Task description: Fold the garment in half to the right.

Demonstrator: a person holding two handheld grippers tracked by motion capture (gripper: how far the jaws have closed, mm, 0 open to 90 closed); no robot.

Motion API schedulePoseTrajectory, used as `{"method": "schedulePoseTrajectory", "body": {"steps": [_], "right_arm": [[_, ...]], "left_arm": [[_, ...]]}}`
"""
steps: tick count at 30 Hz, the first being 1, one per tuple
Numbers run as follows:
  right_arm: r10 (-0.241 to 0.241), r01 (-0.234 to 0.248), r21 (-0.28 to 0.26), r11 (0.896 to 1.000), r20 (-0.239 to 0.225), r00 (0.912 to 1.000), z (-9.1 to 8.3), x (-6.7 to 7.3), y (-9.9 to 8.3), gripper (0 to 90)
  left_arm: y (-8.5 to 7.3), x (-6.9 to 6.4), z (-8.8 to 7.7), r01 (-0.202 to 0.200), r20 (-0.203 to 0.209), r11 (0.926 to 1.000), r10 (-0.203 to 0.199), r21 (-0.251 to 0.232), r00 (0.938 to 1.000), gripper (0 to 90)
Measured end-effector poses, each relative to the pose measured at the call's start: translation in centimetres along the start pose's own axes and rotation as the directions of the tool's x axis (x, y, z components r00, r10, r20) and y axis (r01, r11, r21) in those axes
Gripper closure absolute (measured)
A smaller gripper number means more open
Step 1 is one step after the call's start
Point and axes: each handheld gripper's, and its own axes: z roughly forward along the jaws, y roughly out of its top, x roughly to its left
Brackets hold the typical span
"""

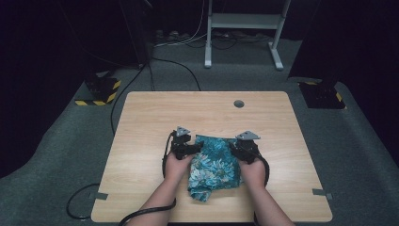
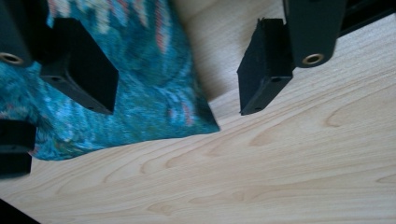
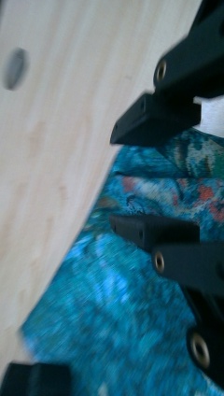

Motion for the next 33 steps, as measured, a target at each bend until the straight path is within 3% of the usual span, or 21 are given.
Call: {"method": "schedulePoseTrajectory", "body": {"steps": [2,4,7,10,15,20,26,33], "right_arm": [[-0.041,0.041,-0.042,0.998,-0.005,0.9991,-0.7,0.6,0.3,45.2],[-0.074,0.071,-0.069,0.995,-0.040,0.9965,-1.0,1.4,0.4,43.8],[-0.098,0.095,-0.042,0.995,-0.082,0.9918,-0.7,2.2,-0.1,41.7],[-0.085,0.086,-0.001,0.996,-0.108,0.9905,0.0,2.4,-0.7,40.2],[-0.064,0.071,0.042,0.997,-0.138,0.9884,0.8,2.3,-1.3,38.8],[-0.028,0.038,0.065,0.997,-0.158,0.9871,1.2,1.7,-1.4,35.3],[0.001,0.009,0.062,0.998,-0.160,0.9872,1.0,1.1,-1.1,29.0],[-0.007,0.012,0.027,1.000,-0.172,0.9850,-1.5,1.6,-1.7,21.9]], "left_arm": [[0.0,-0.5,-0.4,-0.007,0.008,0.9999,0.007,-0.013,0.9999,26.6],[0.1,-1.0,-0.5,-0.018,0.015,0.9997,0.018,-0.018,0.9997,25.8],[0.3,-1.7,-0.2,-0.032,0.037,0.9994,0.033,-0.014,0.9988,24.8],[0.5,-2.2,0.3,-0.048,0.044,0.9989,0.048,-0.002,0.9979,24.5],[0.7,-2.1,1.6,-0.042,0.038,0.9979,0.040,0.050,0.9985,24.1],[0.5,-1.4,2.2,-0.020,-0.007,0.9952,0.021,0.096,0.9998,24.5],[0.3,-1.2,1.4,-0.003,-0.001,0.9972,0.003,0.074,1.0000,23.7],[-0.6,-3.4,-0.9,-0.034,0.020,0.9990,0.033,0.029,0.9992,22.9]]}}
